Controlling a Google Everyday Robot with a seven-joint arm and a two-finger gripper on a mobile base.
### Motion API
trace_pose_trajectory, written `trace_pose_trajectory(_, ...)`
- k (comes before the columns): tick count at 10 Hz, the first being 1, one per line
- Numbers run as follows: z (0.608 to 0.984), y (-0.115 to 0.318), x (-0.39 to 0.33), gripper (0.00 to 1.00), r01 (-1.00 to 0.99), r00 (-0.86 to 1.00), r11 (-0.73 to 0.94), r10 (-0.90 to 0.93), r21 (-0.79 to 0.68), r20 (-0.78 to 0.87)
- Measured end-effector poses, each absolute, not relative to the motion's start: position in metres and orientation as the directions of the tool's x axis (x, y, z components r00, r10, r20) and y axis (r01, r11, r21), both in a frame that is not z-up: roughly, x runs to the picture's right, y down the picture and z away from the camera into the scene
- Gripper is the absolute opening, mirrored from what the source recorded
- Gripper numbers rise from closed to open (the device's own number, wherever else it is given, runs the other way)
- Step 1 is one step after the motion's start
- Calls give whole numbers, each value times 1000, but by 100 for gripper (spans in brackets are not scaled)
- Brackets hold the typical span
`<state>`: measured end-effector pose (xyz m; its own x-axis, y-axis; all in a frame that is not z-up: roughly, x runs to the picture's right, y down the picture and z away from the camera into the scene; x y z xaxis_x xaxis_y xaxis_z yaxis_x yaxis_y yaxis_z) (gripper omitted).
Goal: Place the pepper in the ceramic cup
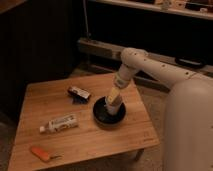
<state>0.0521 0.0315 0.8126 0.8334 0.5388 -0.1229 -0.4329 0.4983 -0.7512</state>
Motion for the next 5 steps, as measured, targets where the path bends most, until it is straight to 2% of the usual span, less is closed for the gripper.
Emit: trace_pose_trajectory(5, 808, 27, 50, 80, -429, 843, 531, 525, -731, -114)
